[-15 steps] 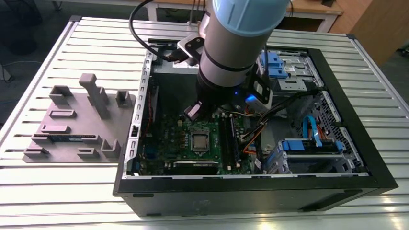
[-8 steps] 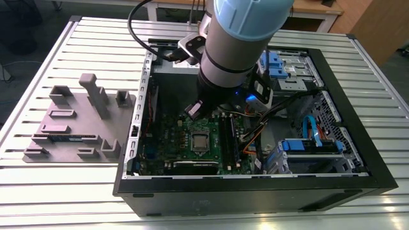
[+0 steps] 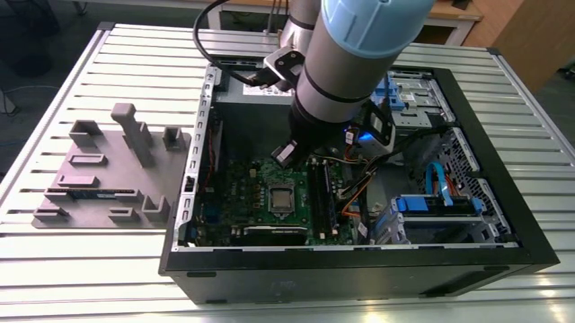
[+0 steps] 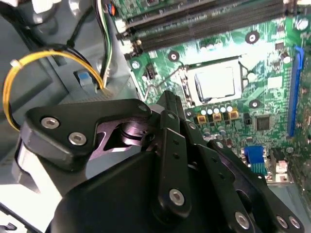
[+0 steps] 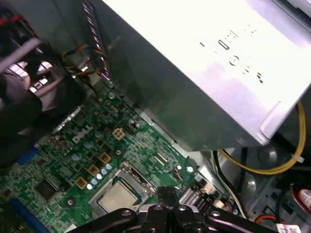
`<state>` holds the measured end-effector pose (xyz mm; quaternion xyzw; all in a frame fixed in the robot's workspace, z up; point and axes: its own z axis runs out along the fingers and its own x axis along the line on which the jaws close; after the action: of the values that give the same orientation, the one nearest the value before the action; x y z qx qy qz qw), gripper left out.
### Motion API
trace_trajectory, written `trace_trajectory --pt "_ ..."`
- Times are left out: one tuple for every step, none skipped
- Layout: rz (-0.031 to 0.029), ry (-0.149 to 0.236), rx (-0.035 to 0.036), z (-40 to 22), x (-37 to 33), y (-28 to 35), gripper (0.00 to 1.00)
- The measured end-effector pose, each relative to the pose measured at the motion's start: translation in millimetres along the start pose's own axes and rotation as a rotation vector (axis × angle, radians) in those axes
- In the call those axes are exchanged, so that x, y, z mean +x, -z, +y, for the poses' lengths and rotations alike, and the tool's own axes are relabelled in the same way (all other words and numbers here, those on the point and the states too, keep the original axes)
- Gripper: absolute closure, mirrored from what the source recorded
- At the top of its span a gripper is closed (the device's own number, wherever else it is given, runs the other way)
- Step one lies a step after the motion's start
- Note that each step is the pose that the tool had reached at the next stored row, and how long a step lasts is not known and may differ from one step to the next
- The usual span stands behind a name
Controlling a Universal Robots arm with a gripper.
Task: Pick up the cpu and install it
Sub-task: 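Install the first cpu locking lever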
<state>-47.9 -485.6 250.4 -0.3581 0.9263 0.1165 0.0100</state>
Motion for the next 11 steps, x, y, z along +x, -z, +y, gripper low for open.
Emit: trace_trajectory --pt "0.0000 0.000 0.0000 -1.1 -1.6 0.1 0.89" --pt "0.0001 0.000 0.0000 -1.9 -3.2 0.1 0.89" --pt "0.0001 0.000 0.0000 -2.0 -4.7 0.0 0.89" --pt "-0.0001 0.000 0.0000 -0.8 -6.3 -0.5 0.89" --pt "0.0000 0.000 0.0000 0.9 -8.1 -1.0 0.89" --pt "0.0001 0.000 0.0000 2.7 -10.0 -1.6 0.89" --pt "0.0001 0.000 0.0000 4.3 -11.6 -2.1 0.89" --pt "0.0000 0.000 0.0000 5.3 -12.7 -2.5 0.89" --pt "0.0000 0.000 -0.0001 5.7 -13.3 -2.7 0.89" --pt "0.0000 0.000 -0.0001 5.9 -13.6 -2.7 0.89" --pt "0.0000 0.000 -0.0001 6.1 -13.9 -2.8 0.89"
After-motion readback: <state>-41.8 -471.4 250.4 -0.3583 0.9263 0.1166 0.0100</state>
